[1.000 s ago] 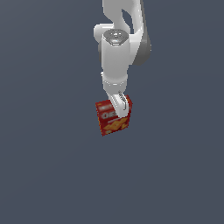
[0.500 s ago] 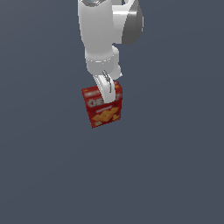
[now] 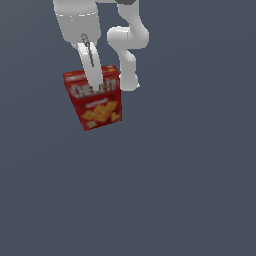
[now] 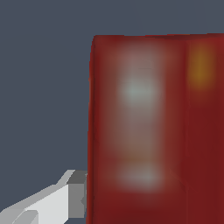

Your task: Pick up the object and move it to a goal position.

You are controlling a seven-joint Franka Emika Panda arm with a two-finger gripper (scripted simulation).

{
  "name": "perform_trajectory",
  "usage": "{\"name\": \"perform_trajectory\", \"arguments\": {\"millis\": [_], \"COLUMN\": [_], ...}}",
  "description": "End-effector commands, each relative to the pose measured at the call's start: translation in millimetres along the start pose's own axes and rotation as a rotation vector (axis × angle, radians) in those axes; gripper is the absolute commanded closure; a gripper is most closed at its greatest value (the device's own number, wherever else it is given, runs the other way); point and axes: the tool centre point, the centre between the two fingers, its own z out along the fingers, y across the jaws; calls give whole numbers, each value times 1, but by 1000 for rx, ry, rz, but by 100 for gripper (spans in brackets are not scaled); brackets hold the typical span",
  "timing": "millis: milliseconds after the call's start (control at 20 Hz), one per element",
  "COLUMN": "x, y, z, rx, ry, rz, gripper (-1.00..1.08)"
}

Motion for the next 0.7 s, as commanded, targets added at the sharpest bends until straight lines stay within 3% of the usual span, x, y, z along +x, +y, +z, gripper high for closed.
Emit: {"name": "perform_trajectory", "arguments": {"millis": [0, 650], "x": [15, 78], "y": [9, 40], "z": [-26, -127], "rx": [0, -1], "ry": [1, 2], "rz": [0, -1], "gripper": [108, 108]}}
